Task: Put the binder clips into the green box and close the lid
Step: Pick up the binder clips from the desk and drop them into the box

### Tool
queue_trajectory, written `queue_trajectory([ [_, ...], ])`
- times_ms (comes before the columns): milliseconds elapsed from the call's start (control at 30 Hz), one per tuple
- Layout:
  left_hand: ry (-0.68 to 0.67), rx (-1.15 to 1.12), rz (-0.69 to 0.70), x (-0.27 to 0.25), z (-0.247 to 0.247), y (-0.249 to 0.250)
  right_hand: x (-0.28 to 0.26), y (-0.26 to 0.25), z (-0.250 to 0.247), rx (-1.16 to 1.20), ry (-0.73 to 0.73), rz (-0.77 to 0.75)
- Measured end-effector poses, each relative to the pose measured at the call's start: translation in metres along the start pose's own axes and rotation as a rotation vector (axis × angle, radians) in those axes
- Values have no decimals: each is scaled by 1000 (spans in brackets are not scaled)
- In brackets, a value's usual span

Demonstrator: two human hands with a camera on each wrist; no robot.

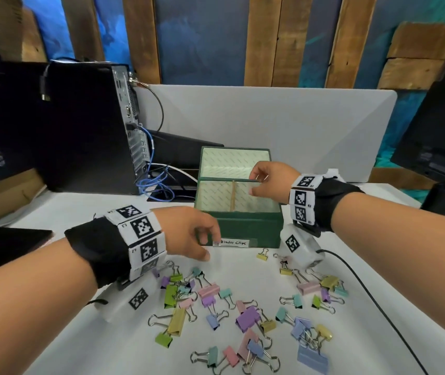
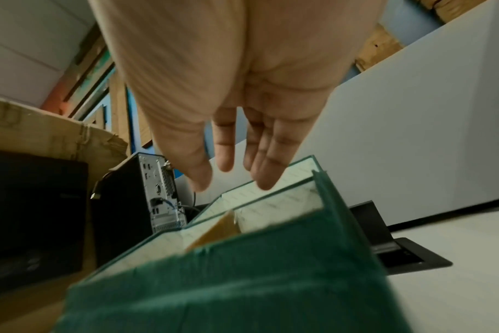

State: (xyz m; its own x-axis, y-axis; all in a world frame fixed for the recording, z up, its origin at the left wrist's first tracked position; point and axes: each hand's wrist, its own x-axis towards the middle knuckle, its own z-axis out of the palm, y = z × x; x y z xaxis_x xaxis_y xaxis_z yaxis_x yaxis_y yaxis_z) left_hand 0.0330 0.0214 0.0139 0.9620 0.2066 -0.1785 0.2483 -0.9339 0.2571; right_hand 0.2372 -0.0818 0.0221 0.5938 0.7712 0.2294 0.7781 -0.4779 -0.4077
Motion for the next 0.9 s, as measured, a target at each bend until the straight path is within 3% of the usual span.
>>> queue_trajectory([
  [100,-158,104,14,-3,15,4,-18,-1,-2,-48,0,-122],
  [167,-196,161,30,-2,22,6,-35,-5,-6,-110,-63,-197],
  [267,-216,212,57,1,27,8,-59,-7,-9,-214,-324,-258],
  [367,-241,264,76,3,30,11,-76,1,-4,-355,-636,-205],
  [433,-258,309,82,5,33,14,-81,9,2,-471,-729,-181],
  [733,-263,327,36,9,38,16,-80,17,19,-540,-757,-171],
  [900,-163,118,-12,5,30,12,-76,17,22,-537,-712,-182],
])
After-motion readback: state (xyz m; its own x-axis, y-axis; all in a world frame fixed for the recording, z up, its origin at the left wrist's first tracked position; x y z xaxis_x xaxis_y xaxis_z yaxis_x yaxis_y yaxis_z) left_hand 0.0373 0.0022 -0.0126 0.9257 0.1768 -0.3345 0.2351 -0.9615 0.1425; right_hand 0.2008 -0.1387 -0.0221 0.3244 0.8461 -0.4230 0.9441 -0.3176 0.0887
